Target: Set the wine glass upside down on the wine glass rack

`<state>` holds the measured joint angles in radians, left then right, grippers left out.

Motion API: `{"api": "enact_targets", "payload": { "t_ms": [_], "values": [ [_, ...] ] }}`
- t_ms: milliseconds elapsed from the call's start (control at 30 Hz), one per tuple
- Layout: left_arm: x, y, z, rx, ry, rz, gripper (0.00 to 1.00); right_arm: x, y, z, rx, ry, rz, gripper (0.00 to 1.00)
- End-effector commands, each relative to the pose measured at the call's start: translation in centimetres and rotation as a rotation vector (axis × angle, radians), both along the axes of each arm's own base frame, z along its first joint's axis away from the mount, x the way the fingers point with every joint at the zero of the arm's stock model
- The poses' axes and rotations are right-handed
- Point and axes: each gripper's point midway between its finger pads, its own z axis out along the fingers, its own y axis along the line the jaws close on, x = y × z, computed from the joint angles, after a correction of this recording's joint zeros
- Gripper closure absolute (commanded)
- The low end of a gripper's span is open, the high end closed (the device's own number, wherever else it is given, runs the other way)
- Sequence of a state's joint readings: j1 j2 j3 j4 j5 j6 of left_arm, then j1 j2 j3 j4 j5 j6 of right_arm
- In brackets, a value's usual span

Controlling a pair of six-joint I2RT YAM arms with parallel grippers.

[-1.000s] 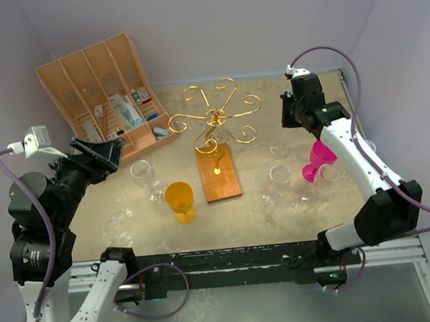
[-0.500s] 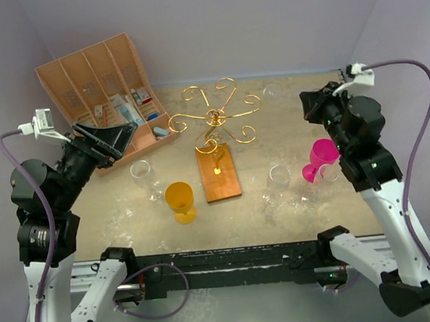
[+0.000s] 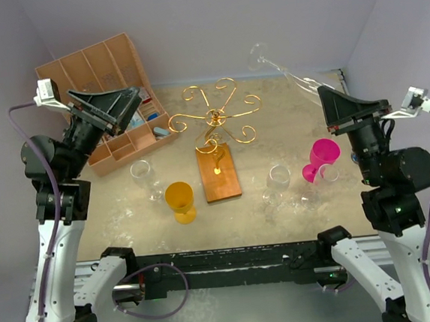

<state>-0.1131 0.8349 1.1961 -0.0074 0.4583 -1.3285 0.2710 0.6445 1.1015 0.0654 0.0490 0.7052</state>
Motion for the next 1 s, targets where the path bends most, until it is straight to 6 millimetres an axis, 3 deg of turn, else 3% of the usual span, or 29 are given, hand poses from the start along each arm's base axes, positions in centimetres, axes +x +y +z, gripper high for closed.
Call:
{"api": "enact_targets", "payload": {
  "t_ms": [0, 100, 233, 433, 600, 767, 967],
  "values": [
    [-1.0, 0.0, 3.8, -0.118, -0.100, -0.047, 0.31, -3.3, 1.3, 4.9, 0.116, -0.177, 0.145, 1.00],
    [-0.2, -0.5, 4.3, -0.148, -0.102, -0.059, 0.31, -3.5, 1.8, 5.2, 0.130, -0.184, 0.185, 1.00],
    [0.1, -4.4, 4.5, -0.140, -0.106, -0.139, 0.31, -4.0, 2.2, 5.7, 0.157, -0.202, 0.228, 1.00],
    [1.2, -11.7, 2.9, -0.097, -0.052, -0.194, 0.34, -3.9, 2.4, 5.6, 0.188, -0.211, 0.250, 1.00],
    [0.8, -15.7, 3.1, -0.138, -0.062, -0.200, 0.36, -3.8, 2.6, 5.5, 0.197, -0.201, 0.259, 1.00],
    [1.2, -17.9, 2.7, -0.179, -0.019, -0.140, 0.38, -4.1, 2.9, 5.3, 0.223, -0.192, 0.298, 1.00],
    [1.8, -18.8, 4.2, -0.280, -0.033, -0.101, 0.36, -4.5, 3.4, 5.0, 0.243, -0.180, 0.341, 1.00]
  ]
}}
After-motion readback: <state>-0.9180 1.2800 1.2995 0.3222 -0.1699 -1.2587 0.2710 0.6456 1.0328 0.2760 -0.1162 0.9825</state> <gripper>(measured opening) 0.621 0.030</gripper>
